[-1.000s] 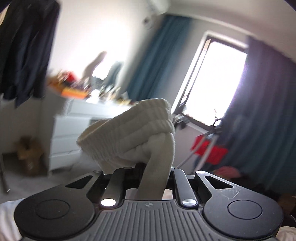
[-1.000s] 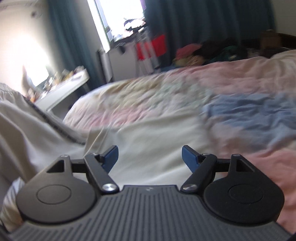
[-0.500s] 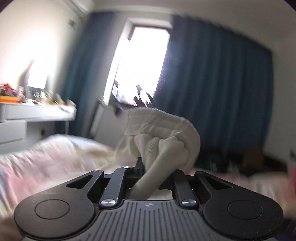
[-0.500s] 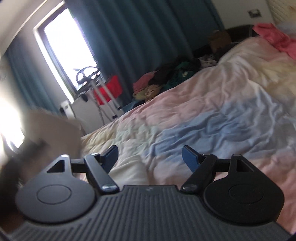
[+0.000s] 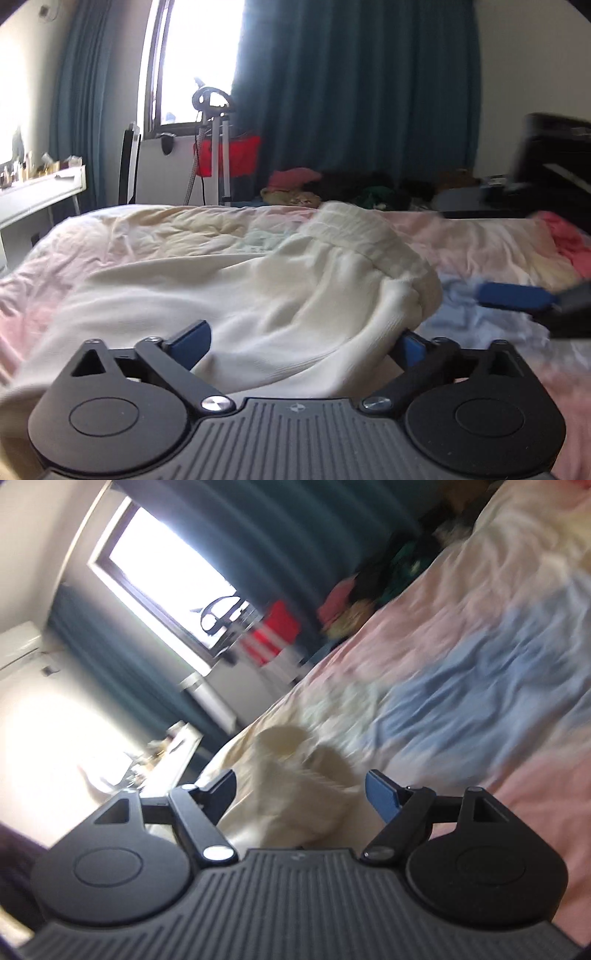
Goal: Fold clothes
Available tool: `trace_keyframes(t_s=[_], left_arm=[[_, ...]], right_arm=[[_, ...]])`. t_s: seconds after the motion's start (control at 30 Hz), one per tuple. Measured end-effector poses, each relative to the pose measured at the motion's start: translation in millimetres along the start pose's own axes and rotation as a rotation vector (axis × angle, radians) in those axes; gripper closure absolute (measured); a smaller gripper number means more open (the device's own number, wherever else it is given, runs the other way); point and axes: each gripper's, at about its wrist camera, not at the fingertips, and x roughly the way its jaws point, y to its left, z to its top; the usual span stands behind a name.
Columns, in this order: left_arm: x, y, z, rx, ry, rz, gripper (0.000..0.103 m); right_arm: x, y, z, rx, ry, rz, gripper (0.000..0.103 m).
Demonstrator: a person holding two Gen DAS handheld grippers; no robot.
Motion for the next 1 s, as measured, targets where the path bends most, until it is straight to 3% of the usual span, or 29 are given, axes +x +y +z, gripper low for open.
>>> trace_keyframes(t_s=[0.13, 0.27, 0.4, 0.5, 0.67, 0.7, 0.77, 0.83, 1.0], left_arm=[[-31.0, 41.2, -4.0, 0.013, 0.033, -0.028, 0.002], [-54.4, 69.2, 7.0, 0.022, 0.02, 0.044, 0.002], [-61.4, 85.1, 12.6, -0.074, 0.009, 0.083, 0.001], [-60.2, 93.1, 12.4, -0.147, 0.05, 0.117, 0.001], [-64.9, 105.8, 13.0, -0.233, 0.092, 0.081, 0.001], [-68.4, 106.9, 11.9, -0.243, 0.094, 0.079, 0.001], [-68.2, 112.7, 10.6, -0.259, 0.105, 0.082, 0.001], [-67.4, 120.6, 10.2, -0.287, 0.112, 0.078, 0.001], [-74.3, 138.7, 11.3, -0.372, 0.102, 0.055, 0.001]], right_arm=[[10.3, 2.4, -13.9, 0.048, 0.04, -0.029, 0.023], [20.3, -7.7, -24.9, 0.127, 0.069, -0.084, 0.023], [32.8, -15.8, -33.7, 0.157, 0.095, -0.086, 0.023], [41.6, -11.6, -37.1, 0.117, 0.072, -0.113, 0.024], [64.3, -11.6, -41.4, 0.12, 0.068, -0.113, 0.025], [67.1, -12.9, -41.6, 0.124, 0.059, -0.122, 0.027], [70.3, -13.0, -40.5, 0.107, 0.036, -0.153, 0.047], [68.5, -3.7, -37.7, 0.014, 0.001, -0.192, 0.057], [46.5, 28.3, -31.9, -0.143, -0.113, -0.142, 0.062]])
